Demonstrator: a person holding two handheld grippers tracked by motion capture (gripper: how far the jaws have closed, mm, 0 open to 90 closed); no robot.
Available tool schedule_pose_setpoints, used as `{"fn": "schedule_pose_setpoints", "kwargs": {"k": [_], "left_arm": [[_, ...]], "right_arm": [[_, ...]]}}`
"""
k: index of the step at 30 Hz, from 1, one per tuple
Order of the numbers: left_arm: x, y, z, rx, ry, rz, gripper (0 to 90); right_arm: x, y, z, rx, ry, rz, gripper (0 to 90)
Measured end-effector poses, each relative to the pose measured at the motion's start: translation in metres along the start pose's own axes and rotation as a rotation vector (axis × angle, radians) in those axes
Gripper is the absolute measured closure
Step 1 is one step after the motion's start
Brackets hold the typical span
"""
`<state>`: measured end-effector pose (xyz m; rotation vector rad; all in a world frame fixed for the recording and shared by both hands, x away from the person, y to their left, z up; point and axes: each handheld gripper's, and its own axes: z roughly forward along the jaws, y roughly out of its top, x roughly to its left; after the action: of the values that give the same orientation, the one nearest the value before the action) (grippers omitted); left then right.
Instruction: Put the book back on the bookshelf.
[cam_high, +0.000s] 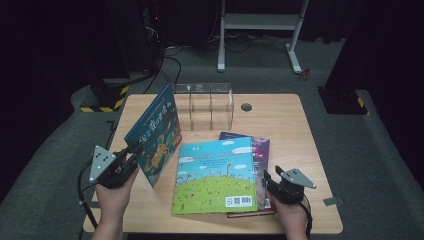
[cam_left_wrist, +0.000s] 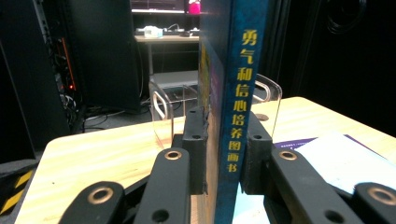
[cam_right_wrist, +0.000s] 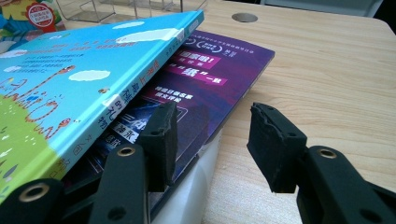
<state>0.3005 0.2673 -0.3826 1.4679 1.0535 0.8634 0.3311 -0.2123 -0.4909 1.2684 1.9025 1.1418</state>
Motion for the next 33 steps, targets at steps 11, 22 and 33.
{"fn": "schedule_pose_setpoints", "kwargs": {"k": [11, 22, 33], "left_arm": [[0.004, 0.005, -0.002, -0.028, -0.018, -0.04, 74.3], [0.001, 0.009, 0.0, -0.026, -0.002, -0.034, 70.9], [0.001, 0.012, -0.002, -0.058, -0.022, -0.051, 76.2]], "right_arm": [[0.001, -0.001, 0.001, 0.007, 0.004, -0.002, 52.0], [0.002, -0.002, 0.002, 0.01, 0.006, 0.0, 51.7], [0.0, -0.003, 0.001, 0.012, 0.005, 0.008, 51.6]]}}
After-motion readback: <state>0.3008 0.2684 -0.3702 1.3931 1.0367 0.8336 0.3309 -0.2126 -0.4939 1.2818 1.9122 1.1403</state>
